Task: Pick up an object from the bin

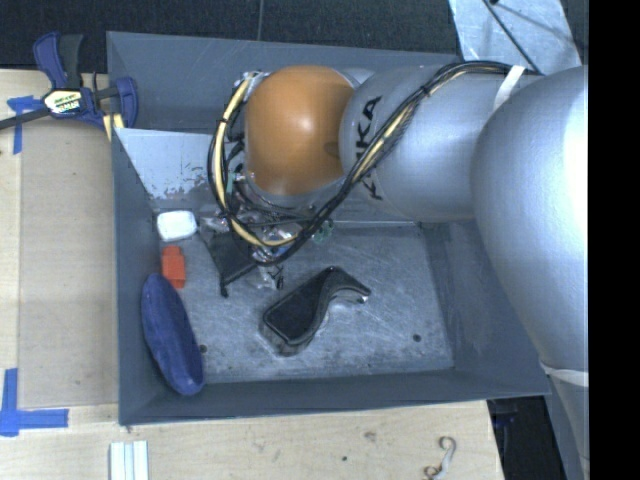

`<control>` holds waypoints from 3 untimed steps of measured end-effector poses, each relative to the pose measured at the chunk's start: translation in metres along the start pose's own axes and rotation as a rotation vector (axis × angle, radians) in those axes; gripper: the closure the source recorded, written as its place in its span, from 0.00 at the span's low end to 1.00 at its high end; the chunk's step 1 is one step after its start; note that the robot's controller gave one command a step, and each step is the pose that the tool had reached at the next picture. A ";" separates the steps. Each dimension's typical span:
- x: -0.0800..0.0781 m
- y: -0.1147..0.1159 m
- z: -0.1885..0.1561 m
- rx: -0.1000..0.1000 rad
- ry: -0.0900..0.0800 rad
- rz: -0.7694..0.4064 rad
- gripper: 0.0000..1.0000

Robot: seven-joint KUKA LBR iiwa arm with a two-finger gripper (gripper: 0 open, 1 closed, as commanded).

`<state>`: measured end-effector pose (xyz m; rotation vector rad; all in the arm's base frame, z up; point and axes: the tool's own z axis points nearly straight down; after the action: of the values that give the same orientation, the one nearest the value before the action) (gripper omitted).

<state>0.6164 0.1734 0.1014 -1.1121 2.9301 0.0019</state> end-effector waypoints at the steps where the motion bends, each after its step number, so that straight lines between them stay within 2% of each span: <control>1: 0.017 -0.027 -0.007 0.001 0.001 -0.179 0.00; 2: 0.013 -0.022 0.031 -0.002 0.002 -0.343 0.00; 3: 0.012 -0.023 0.031 -0.002 0.002 -0.338 0.00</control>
Offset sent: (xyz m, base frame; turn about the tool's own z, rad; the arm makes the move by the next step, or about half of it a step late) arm 0.0041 -0.0310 0.0064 -0.1822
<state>0.6228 0.1483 0.0706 -1.5902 2.7040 0.0012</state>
